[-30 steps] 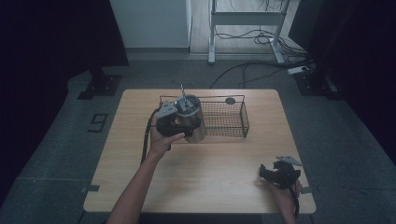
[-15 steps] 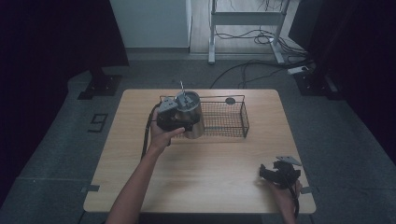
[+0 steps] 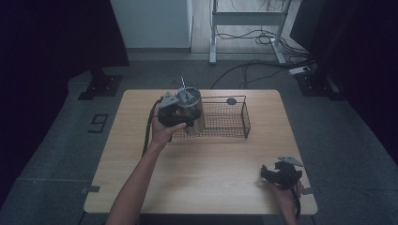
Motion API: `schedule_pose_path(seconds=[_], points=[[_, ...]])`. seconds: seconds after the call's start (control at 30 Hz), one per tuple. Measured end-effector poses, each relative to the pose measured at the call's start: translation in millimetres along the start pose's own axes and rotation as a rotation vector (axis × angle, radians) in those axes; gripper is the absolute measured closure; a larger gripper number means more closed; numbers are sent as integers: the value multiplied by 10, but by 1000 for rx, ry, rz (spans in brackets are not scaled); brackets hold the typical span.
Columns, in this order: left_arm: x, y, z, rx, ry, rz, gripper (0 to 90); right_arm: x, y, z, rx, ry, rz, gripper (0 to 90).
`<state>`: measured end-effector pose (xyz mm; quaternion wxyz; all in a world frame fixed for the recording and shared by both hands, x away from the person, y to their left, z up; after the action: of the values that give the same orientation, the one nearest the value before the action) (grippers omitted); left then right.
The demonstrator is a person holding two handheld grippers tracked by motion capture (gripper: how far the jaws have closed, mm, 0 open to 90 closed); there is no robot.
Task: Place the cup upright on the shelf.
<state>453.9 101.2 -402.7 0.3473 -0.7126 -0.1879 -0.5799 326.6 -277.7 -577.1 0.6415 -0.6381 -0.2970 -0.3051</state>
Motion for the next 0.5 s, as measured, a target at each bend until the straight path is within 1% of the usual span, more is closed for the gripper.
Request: schedule_pose_path(seconds=[0.13,0.2,0.5], points=[[25,19,28,3,-10,-3,42,0,0,0,-1,1,0,37],[35,30,41,8,-8,-5,42,0,0,-1,-1,1,0,37],[74,75,114,27,-15,7,42,0,0,-1,-1,1,0,38]])
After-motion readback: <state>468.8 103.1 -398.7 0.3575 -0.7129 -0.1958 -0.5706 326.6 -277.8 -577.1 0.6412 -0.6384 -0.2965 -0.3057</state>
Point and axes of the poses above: each handheld gripper's, and its own axes: y roughly forward along the jaws, x roughly out of its top, z roughly to its left, the point moved 3 cm from there along y, roughly forward along the jaws, and after that the axes turned 4 degrees about -z, right-handed, at the moved point
